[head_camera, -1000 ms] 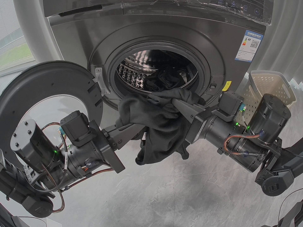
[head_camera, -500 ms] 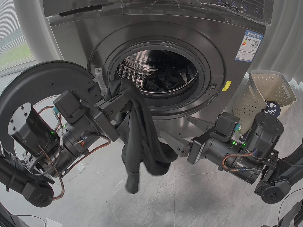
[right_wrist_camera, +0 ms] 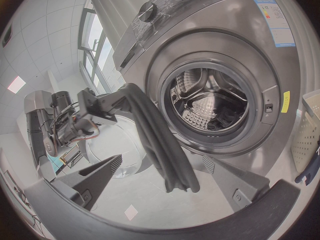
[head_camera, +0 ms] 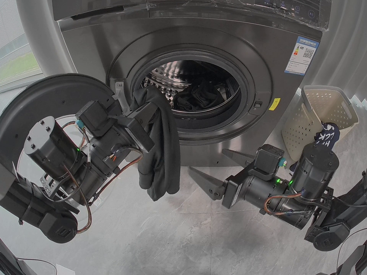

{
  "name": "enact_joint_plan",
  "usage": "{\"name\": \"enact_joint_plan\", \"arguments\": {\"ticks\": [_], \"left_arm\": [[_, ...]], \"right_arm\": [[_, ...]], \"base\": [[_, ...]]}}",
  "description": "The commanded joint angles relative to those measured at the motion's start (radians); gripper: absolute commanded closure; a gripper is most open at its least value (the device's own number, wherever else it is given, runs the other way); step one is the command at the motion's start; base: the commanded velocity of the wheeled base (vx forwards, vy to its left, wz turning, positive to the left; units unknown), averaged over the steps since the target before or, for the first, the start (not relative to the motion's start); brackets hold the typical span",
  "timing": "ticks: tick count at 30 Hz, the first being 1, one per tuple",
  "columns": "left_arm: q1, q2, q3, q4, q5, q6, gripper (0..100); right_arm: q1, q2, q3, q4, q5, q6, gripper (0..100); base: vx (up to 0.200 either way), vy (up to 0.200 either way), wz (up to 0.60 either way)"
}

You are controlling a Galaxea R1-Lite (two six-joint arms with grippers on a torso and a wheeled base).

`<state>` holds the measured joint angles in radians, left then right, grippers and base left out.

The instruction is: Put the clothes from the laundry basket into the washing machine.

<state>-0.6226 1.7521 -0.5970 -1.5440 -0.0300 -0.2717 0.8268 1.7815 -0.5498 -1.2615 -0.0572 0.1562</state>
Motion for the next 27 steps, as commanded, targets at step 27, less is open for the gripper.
{"name": "enact_joint_plan", "arguments": {"ticks": [27], "left_arm": [[-0.003,0.041,-0.083,-0.001,0.058,-0.001,100]], "right_arm": [[0.158,0.378,-0.308,-0.082,0.036,0.006,0]], "base": [[0.000,0.000,0.00]]}}
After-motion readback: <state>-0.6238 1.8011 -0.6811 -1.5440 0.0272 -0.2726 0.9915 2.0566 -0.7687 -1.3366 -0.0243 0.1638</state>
